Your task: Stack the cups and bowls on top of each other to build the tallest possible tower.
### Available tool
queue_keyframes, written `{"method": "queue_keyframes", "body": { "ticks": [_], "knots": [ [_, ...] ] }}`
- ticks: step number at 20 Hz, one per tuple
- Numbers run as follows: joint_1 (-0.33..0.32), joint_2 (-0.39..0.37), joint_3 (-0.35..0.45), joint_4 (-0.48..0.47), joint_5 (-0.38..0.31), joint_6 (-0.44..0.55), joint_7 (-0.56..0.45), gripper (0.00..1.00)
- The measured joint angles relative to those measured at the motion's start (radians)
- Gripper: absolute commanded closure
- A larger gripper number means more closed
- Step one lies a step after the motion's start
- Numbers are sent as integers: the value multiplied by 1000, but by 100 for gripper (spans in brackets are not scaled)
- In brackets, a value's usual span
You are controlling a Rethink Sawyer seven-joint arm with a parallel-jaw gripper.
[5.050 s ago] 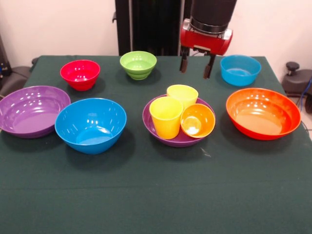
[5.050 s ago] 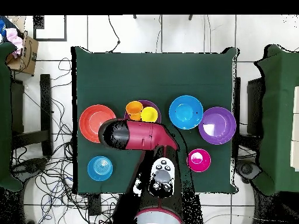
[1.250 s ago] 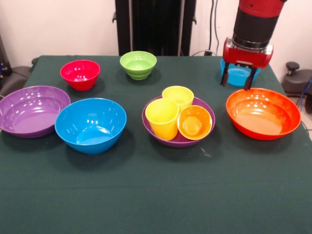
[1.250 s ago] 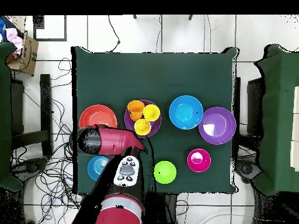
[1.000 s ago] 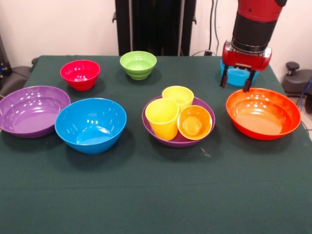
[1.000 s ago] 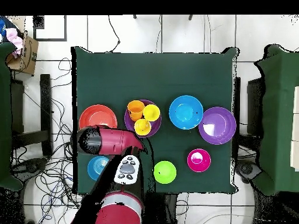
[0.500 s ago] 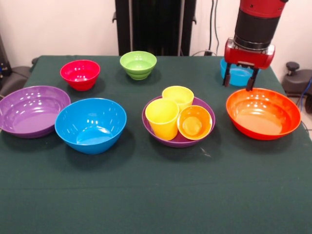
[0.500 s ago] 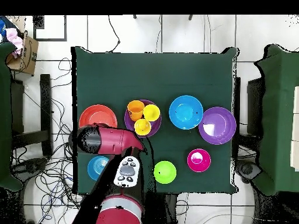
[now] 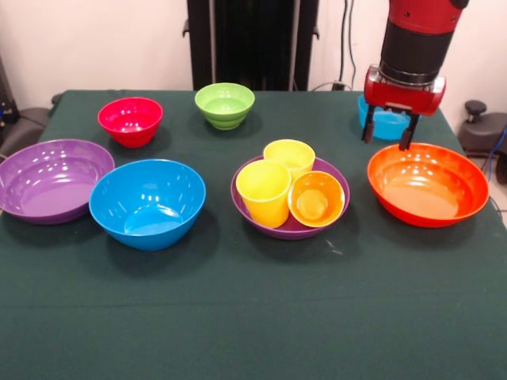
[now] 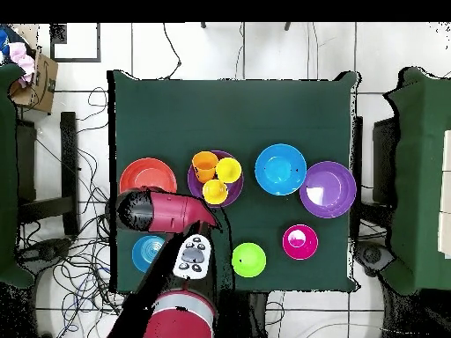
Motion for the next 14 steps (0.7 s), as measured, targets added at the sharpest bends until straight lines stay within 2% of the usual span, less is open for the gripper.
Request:
{"method": "queue_keyframes", "body": {
  "ticks": [14],
  "knots": [
    [-17, 111, 10, 0, 0, -149, 0, 0]
  ]
}}
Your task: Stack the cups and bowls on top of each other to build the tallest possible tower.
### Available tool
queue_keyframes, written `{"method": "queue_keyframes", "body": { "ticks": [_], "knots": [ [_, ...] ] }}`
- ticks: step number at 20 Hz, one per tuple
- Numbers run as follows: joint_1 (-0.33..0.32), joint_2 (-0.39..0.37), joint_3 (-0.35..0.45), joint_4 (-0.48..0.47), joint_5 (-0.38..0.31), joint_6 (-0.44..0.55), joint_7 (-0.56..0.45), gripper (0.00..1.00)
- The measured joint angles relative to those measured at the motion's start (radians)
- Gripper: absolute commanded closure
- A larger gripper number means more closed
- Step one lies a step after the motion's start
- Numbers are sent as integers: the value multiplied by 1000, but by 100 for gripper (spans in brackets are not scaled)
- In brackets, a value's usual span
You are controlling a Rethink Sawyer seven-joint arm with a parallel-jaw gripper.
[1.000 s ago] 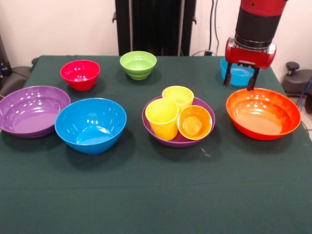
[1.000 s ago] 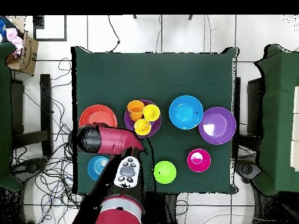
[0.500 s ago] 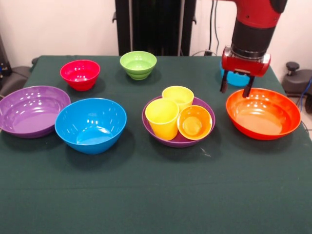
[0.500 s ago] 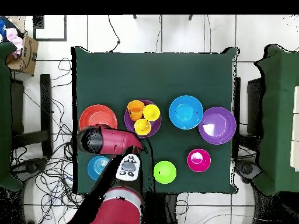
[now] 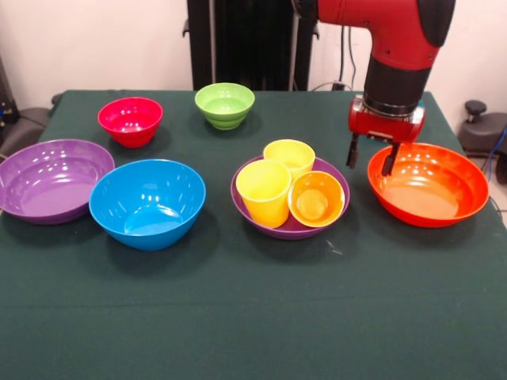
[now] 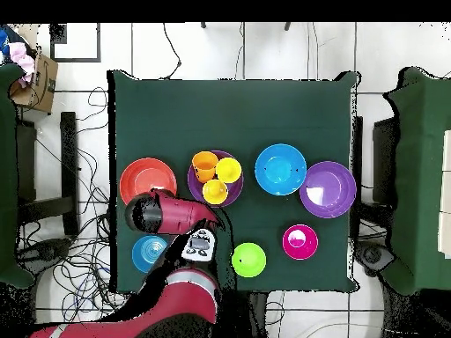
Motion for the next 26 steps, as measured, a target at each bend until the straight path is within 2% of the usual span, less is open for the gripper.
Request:
{"method": "queue_keyframes", "body": {
  "ticks": [6, 16, 26],
  "knots": [
    [-4, 34, 7, 0, 0, -22, 0, 0],
    [-15, 37, 19, 0, 0, -43, 0, 0],
    [-30, 54, 44, 0, 0, -124, 0, 0]
  ]
}}
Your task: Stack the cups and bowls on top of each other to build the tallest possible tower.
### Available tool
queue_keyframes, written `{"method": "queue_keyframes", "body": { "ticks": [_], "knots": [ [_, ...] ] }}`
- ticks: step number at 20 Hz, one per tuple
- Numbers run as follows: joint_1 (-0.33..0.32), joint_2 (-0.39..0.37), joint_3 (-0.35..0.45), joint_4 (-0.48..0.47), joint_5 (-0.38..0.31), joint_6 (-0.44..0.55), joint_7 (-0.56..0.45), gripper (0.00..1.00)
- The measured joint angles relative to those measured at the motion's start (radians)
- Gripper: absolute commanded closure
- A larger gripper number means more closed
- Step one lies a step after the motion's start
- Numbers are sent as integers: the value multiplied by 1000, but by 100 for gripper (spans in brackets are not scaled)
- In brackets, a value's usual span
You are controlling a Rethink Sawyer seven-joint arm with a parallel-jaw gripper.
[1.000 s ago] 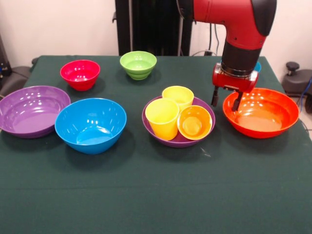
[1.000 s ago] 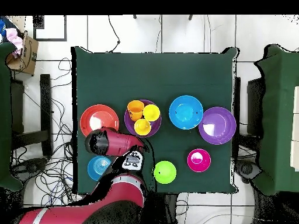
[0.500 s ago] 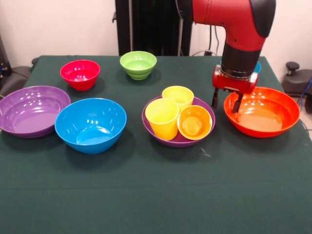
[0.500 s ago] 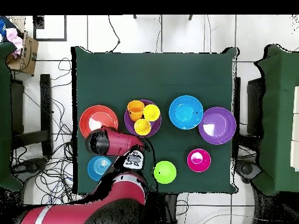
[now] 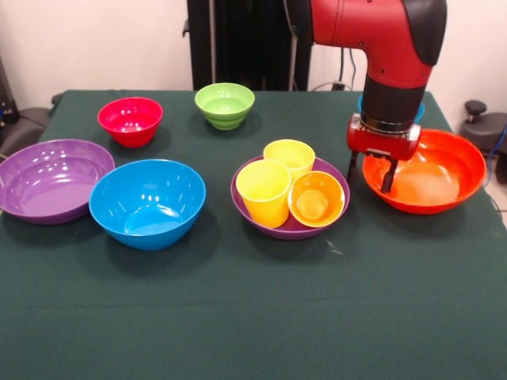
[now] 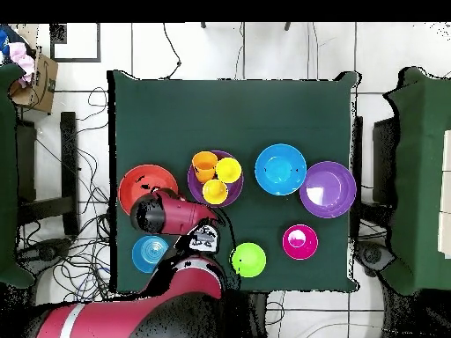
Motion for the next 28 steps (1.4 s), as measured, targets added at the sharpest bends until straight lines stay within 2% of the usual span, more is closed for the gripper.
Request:
{"method": "queue_keyframes", "body": {
  "ticks": [6, 7, 28],
  "knots": [
    [-3, 3, 9, 6, 0, -56, 0, 0],
    [-3, 2, 13, 11, 0, -76, 0, 100],
    [32, -5, 18, 6, 5, -81, 1, 100]
  ]
}}
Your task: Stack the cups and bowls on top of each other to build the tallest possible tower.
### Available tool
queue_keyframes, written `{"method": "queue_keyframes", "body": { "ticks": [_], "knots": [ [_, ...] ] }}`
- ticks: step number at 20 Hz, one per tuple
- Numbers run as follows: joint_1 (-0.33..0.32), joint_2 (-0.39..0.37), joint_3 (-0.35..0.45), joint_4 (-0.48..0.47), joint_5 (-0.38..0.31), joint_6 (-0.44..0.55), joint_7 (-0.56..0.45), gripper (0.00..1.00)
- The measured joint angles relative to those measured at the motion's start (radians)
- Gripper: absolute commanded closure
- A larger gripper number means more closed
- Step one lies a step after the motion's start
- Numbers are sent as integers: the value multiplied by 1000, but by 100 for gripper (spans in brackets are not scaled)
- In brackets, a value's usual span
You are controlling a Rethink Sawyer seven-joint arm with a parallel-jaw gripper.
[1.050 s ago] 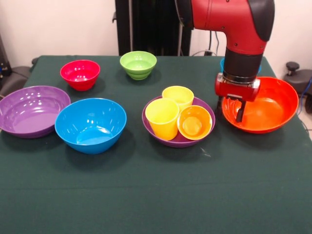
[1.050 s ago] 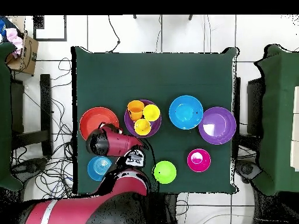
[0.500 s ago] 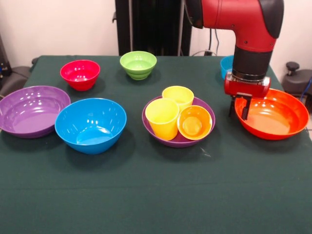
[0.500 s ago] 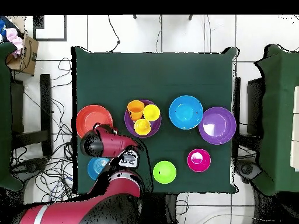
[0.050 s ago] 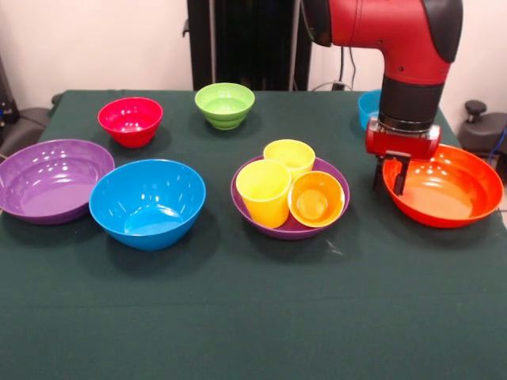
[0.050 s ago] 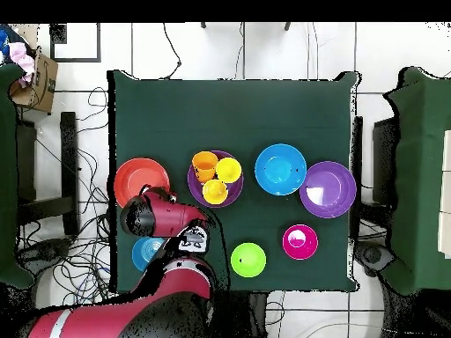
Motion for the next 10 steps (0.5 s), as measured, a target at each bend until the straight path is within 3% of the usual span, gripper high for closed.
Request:
{"method": "queue_keyframes", "body": {
  "ticks": [10],
  "knots": [
    [32, -7, -32, -15, 0, 38, 0, 100]
  ]
}}
